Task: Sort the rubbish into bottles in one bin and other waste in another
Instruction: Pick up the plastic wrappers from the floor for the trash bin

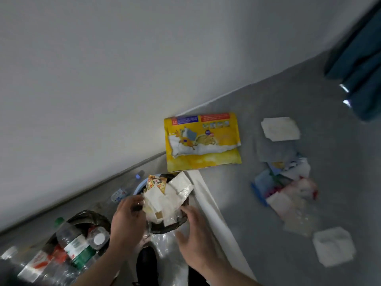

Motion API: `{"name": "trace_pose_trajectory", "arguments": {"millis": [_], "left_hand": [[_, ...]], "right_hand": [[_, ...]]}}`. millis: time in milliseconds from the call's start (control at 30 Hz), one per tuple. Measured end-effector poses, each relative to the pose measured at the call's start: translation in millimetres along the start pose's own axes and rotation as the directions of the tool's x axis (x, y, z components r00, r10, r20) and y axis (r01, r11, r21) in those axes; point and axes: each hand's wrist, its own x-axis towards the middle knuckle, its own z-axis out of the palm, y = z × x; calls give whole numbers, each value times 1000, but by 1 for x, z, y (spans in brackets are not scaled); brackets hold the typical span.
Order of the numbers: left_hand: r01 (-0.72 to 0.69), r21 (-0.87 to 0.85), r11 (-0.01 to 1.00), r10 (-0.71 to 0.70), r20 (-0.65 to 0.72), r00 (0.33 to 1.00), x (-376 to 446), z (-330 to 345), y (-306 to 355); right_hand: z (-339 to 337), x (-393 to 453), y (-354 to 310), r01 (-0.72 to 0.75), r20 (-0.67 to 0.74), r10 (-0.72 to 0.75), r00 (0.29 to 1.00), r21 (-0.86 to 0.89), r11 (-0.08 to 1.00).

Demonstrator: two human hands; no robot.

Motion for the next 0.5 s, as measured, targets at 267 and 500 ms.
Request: {"name": "trace_pose_trajectory", "arguments": {"millis": [267, 500], "left_hand": [[-378, 128, 917, 370, 84, 925, -1, -4, 145], [-332, 205, 921, 325, 71, 943, 30, 33, 210]], "right_hand": [[-132, -51, 16, -45, -363, 119, 924, 206, 978], [-214, -52, 99, -167, -624, 308, 718, 276, 947]]}}
